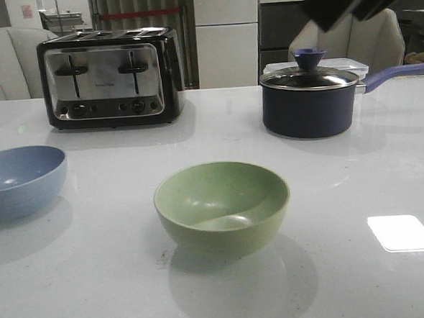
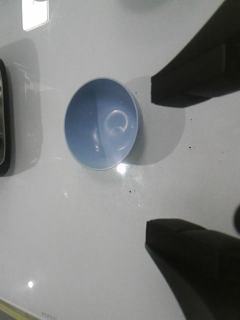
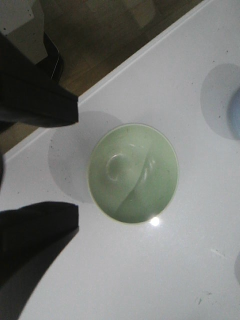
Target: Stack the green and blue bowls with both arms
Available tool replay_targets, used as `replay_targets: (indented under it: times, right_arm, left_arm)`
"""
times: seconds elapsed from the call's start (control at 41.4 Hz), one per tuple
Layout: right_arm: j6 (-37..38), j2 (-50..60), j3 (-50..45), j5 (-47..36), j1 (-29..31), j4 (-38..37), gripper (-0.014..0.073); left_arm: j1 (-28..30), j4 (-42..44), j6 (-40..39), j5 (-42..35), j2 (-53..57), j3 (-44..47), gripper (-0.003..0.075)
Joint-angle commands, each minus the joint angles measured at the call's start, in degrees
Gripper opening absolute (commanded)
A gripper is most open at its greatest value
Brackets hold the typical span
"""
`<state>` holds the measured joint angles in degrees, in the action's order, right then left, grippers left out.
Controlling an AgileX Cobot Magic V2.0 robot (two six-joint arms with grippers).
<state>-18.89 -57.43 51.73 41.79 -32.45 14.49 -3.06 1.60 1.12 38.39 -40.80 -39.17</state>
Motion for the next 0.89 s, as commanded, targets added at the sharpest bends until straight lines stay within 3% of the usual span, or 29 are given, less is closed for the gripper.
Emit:
replay_targets:
  times: [0.0, 0.362, 0.869]
  right_arm:
    - [-0.7, 6.1, -1.44, -1.56, -0.05, 0.23, 0.0459]
    - [-0.53, 14.25, -5.19, 6.66, 0.19, 0.23, 0.0459]
    - [-0.53, 14.25, -5.26, 6.83, 0.19, 0.23, 0.0459]
  left_arm:
    - [-0.43, 0.16, -0.09, -4.65, -1.89, -1.76, 0.0527]
    - [-0.43, 0.16, -0.09, -1.89, -16.79, -7.96, 0.0527]
    - [-0.32, -0.57, -0.09, -0.07, -48.09, -23.52, 0.0527]
